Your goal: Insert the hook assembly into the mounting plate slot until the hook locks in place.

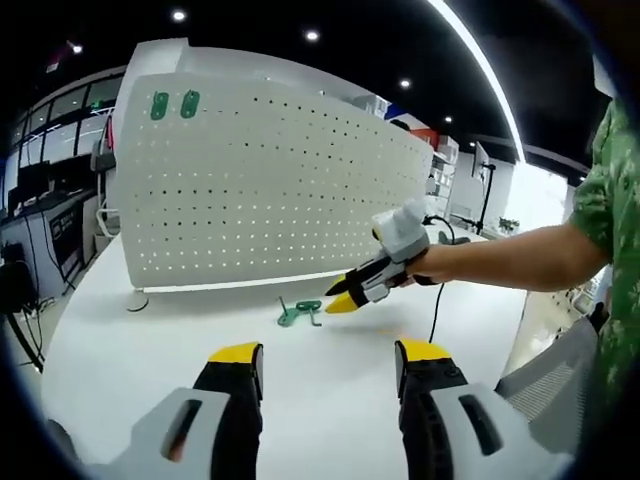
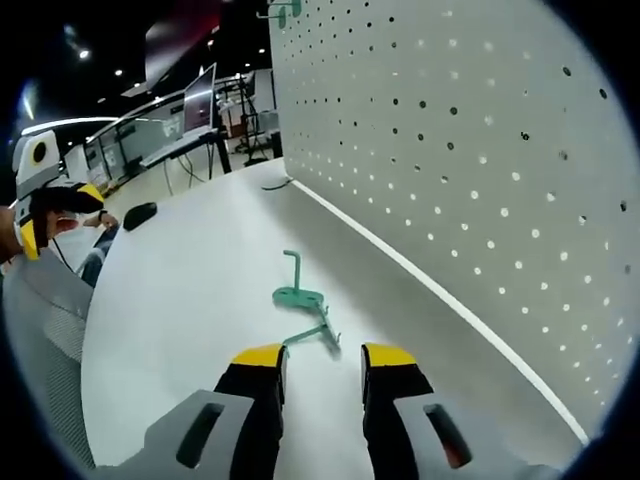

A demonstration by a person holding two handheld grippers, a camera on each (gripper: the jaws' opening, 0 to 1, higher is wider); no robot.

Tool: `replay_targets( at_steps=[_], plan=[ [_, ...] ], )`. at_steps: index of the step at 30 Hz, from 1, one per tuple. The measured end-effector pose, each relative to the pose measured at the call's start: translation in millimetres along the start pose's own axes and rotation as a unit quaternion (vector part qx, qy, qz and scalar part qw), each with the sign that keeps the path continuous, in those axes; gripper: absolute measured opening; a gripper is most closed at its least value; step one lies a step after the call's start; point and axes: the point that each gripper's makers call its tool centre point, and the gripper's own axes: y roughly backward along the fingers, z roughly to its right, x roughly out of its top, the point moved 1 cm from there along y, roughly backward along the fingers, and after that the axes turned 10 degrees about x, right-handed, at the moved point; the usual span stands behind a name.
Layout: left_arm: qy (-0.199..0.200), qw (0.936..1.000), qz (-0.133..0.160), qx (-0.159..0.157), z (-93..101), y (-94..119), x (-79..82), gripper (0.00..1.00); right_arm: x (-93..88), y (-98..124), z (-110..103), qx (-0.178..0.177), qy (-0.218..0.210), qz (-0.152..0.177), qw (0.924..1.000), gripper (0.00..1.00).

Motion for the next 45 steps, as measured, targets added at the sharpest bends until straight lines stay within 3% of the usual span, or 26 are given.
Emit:
replay_targets(
  at_steps=[10,21,35,45],
  plan=[
    [-0.014,0.9994,0.004,-0.030,-8.2,2.6,7.8,0.54,-1.5,-7.0,3.0,0.005,0.015,-0.009,0.9998,0.19],
    [-0.028,0.9970,0.015,-0.070,-3.5,2.0,12.5,0.54,-0.6,-10.6,8.3,0.004,0.029,-0.011,0.9995,0.11],
    [-0.026,0.9968,0.015,-0.074,-5.6,0.3,13.0,0.53,0.1,-13.8,7.8,0.012,0.051,-0.011,0.9985,0.03],
    [-0.033,0.9963,0.012,-0.078,-3.2,-0.1,13.0,0.52,1.9,-7.6,9.7,0.007,0.031,-0.001,0.9995,0.01]
  ],
)
